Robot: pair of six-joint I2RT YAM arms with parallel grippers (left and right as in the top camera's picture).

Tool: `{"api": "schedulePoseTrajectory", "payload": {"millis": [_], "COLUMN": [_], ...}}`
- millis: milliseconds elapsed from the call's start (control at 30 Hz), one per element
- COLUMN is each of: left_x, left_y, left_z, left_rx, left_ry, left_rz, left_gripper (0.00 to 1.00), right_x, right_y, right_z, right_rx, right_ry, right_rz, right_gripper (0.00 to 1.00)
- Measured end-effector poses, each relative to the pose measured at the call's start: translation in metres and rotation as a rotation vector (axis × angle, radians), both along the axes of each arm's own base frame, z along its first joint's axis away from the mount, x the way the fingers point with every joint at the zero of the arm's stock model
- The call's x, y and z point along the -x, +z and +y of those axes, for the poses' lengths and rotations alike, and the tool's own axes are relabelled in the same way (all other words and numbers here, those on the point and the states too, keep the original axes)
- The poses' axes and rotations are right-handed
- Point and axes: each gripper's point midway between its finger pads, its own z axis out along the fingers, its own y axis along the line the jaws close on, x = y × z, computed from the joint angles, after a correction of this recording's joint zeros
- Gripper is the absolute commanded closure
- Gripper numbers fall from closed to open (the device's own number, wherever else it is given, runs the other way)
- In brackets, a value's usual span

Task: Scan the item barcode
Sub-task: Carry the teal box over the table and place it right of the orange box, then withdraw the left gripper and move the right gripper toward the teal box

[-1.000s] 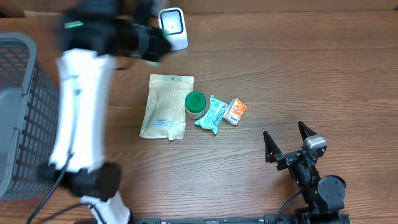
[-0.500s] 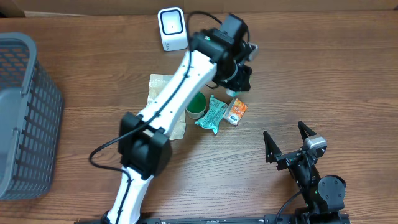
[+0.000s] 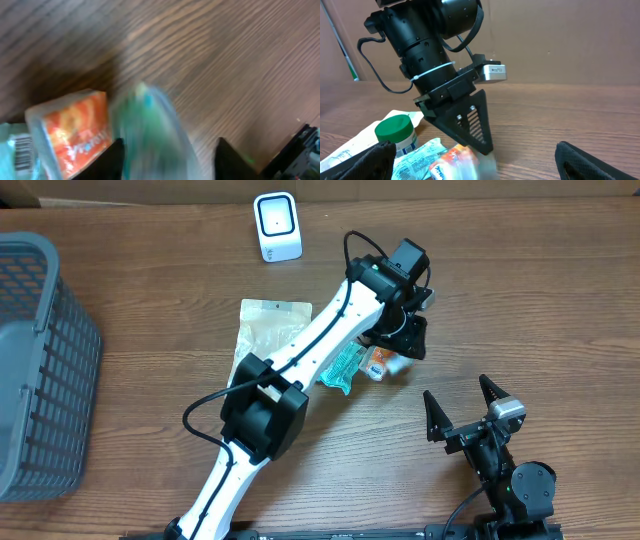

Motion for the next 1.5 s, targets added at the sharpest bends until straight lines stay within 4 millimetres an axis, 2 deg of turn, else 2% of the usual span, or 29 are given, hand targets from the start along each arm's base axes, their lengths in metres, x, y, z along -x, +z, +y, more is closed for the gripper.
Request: {"api": "schedulePoseTrajectory", "payload": {"millis": [67,200,367,467,533,633,700,733,833,867,933,1067,1133,1267,1433,1467,1500], "left_x": [0.002,0.003,-0.006,-0.027,-0.049,-0.076,-0.085,-0.086,-0.077,-0.07,-0.06,-0.05,-0.047,-0.043,-0.041,-0.041,-0.041], "left_y": [0.0,-0.001,0.002,0.018,0.044,0.102,0.153,0.171,0.231,0.247,0.263,0.263,0.255,0.25,0.249,0.249,0.249], "left_z": [0.0,0.002,0.012,0.031,0.052,0.099,0.142,0.161,0.237,0.264,0.305,0.374,0.399,0.421,0.433,0.434,0.436], "left_rx": [-0.002,-0.007,-0.007,0.006,0.028,0.053,0.052,0.045,0.001,-0.019,-0.052,-0.13,-0.167,-0.205,-0.232,-0.235,-0.239], "left_ry": [0.001,-0.001,0.013,0.051,0.094,0.18,0.263,0.298,0.452,0.508,0.599,0.757,0.8,0.806,0.759,0.752,0.746], "left_rz": [0.009,0.013,0.013,-0.011,-0.059,-0.166,-0.26,-0.295,-0.412,-0.439,-0.462,-0.431,-0.402,-0.387,-0.409,-0.411,-0.414], "left_gripper": [0.42,0.42,0.41,0.38,0.36,0.33,0.32,0.31,0.3,0.3,0.29,0.28,0.27,0.22,0.07,0.01,0.0], "right_x": [0.0,0.0,0.0,0.0,0.0,0.0,0.0,0.0,0.0,0.0,0.0,0.0,0.0,0.0,0.0,0.0,0.0], "right_y": [0.0,0.0,0.0,0.0,0.0,0.0,0.0,0.0,0.0,0.0,0.0,0.0,0.0,0.0,0.0,0.0,0.0], "right_z": [0.0,0.0,0.0,0.0,0.0,0.0,0.0,0.0,0.0,0.0,0.0,0.0,0.0,0.0,0.0,0.0,0.0], "right_rx": [0.0,0.0,0.0,0.0,0.0,0.0,0.0,0.0,0.0,0.0,0.0,0.0,0.0,0.0,0.0,0.0,0.0], "right_ry": [0.0,0.0,0.0,0.0,0.0,0.0,0.0,-0.001,0.0,0.0,0.0,0.0,0.0,0.0,0.0,0.0,0.0], "right_rz": [0.0,0.0,0.0,0.0,0.0,0.0,0.0,0.0,0.0,0.0,0.0,0.001,0.0,0.0,0.0,0.0,0.0], "right_gripper": [0.0,0.0,0.0,0.0,0.0,0.0,0.0,0.0,0.0,0.0,0.0,0.0,0.0,0.0,0.0,0.0,0.0]}}
